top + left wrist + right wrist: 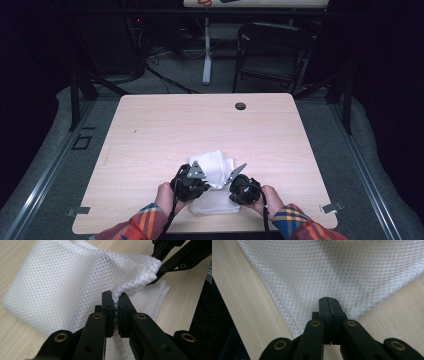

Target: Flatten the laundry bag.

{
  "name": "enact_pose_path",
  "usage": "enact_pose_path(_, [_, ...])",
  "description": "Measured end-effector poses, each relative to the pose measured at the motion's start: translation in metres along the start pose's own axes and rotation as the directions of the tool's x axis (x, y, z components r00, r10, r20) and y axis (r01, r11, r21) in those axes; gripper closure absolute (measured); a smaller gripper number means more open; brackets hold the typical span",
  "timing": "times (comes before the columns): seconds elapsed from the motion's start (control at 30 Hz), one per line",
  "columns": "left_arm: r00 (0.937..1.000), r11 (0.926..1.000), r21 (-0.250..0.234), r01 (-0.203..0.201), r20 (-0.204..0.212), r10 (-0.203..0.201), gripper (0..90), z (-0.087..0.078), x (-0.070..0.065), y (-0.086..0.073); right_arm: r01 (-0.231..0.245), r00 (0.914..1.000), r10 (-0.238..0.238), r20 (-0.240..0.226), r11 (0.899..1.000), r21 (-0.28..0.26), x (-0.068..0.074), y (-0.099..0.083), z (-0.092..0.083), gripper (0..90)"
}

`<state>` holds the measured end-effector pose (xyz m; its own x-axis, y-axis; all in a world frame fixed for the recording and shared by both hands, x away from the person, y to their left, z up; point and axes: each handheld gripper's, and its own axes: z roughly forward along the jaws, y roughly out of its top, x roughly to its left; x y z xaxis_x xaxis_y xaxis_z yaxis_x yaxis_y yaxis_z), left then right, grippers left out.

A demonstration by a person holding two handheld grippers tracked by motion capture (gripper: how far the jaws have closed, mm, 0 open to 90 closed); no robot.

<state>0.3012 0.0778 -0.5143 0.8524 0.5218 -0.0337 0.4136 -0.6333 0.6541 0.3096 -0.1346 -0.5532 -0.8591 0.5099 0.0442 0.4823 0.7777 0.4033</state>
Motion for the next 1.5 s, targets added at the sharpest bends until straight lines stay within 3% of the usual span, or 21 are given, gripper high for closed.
enact_pose_path(0.37, [0.9992,0.999,-0.036,0.026,-0.03,-0.027,85.6,-0.018,0.006,-0.006,0.003,0.9997,-0.003,0.025,1.0,0.022,0.002,0.0,-0.001,90.0])
enact_pose_path(0.77, [0.9987,0.9986,-0.036,0.039,-0.032,-0.04,85.0,-0.031,0.01,-0.018,-0.005,0.9992,0.002,0.04,0.999,0.054,-0.003,-0.003,-0.005,90.0])
enact_pose_path(0.87, [0.9982,0.9983,-0.034,0.047,-0.036,-0.048,84.9,-0.035,0.012,-0.022,-0.018,0.999,0.017,0.04,0.999,0.042,-0.004,-0.004,-0.004,90.0])
enact_pose_path(1.5, [0.9922,0.9952,-0.03,0.094,-0.08,-0.096,85.4,-0.044,0.021,-0.035,-0.041,0.9972,0.037,0.065,0.998,0.054,-0.008,-0.007,-0.007,90.0])
